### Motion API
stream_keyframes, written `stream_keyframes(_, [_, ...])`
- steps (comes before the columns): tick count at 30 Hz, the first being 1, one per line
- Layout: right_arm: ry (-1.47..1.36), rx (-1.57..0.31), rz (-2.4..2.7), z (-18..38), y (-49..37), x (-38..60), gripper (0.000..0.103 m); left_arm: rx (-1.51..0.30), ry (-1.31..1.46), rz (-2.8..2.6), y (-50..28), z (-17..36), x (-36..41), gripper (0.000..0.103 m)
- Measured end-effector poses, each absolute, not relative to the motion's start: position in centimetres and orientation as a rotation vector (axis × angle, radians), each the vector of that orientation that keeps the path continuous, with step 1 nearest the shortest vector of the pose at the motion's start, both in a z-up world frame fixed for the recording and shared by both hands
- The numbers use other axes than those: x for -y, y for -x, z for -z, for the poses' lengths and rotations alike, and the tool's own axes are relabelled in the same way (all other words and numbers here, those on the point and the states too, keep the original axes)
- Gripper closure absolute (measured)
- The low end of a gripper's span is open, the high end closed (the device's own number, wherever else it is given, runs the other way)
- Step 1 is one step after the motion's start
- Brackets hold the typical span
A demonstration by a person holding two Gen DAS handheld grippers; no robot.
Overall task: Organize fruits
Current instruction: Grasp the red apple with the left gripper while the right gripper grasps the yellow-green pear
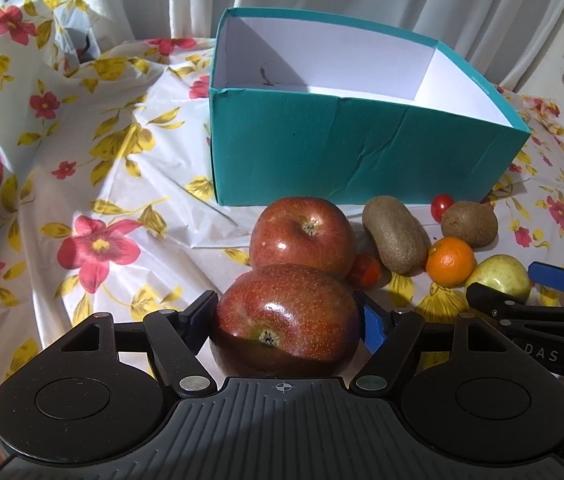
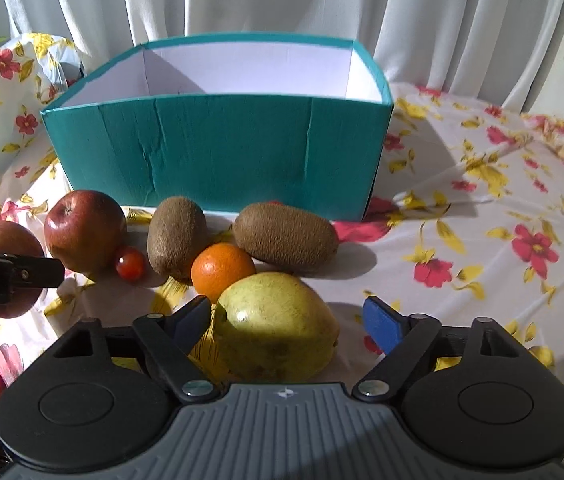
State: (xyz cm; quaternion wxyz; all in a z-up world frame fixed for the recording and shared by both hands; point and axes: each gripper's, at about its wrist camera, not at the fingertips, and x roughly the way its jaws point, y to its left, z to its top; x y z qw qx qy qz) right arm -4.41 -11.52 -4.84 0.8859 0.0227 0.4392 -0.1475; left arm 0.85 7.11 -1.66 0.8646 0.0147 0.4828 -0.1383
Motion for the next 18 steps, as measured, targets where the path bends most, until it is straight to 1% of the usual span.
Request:
stream_keyframes(3, [-0.064,-0.947,0.302,5.5,3.9,11.7,0.025,-1.016,-0.03,0.293,-1.1,1.6,-7.3,0.026])
stream_keyframes(5, [-0.089,-0.972,0.298,6.0,3.7,11.9,0.031,-1.014,-0.032,0.298,-1.3,1.5,-7.3,0.026])
stream_keyframes(11, [-0.111,-0.973,0.299,6.1,3.6,12.2,0.032,-1.001,-0.039,0.321,-1.7,0.7,-7.1,0.026])
stream_keyframes(18, [-0.126,-0.874,0.308,3.5,4.4,12.4,0.032,-0.903,-0.093,0.353,-2.6,-3.2,-5.6,0.026])
